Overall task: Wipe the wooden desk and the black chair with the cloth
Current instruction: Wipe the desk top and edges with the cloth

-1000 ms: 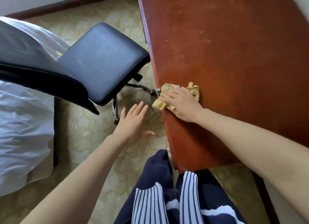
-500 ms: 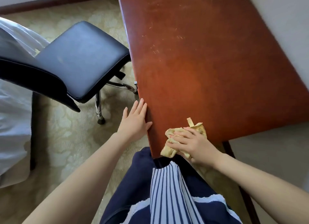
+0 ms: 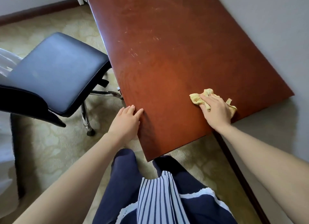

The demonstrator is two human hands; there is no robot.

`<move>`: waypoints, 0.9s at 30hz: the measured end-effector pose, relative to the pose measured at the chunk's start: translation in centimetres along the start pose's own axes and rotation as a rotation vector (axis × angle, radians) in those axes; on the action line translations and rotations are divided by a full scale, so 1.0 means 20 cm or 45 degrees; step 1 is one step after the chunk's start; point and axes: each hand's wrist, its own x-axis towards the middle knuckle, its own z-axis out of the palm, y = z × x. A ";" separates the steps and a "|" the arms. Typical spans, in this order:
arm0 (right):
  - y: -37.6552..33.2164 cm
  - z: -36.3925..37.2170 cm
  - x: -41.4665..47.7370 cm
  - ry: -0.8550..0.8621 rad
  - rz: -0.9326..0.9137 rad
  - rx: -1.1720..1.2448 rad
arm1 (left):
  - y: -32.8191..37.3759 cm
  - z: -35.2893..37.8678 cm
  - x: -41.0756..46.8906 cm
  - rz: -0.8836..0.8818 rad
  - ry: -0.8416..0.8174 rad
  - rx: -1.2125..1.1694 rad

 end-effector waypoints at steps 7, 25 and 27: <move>-0.40 0.21 -0.19 0.177 0.346 0.082 | -0.15 -0.08 0.10 0.304 0.111 0.098; -0.98 0.40 -0.87 0.135 0.057 -0.078 | -0.44 -0.18 0.26 0.856 -0.159 0.362; -0.96 0.37 -0.83 0.102 0.047 -0.059 | -0.45 -0.19 0.27 0.868 -0.155 0.359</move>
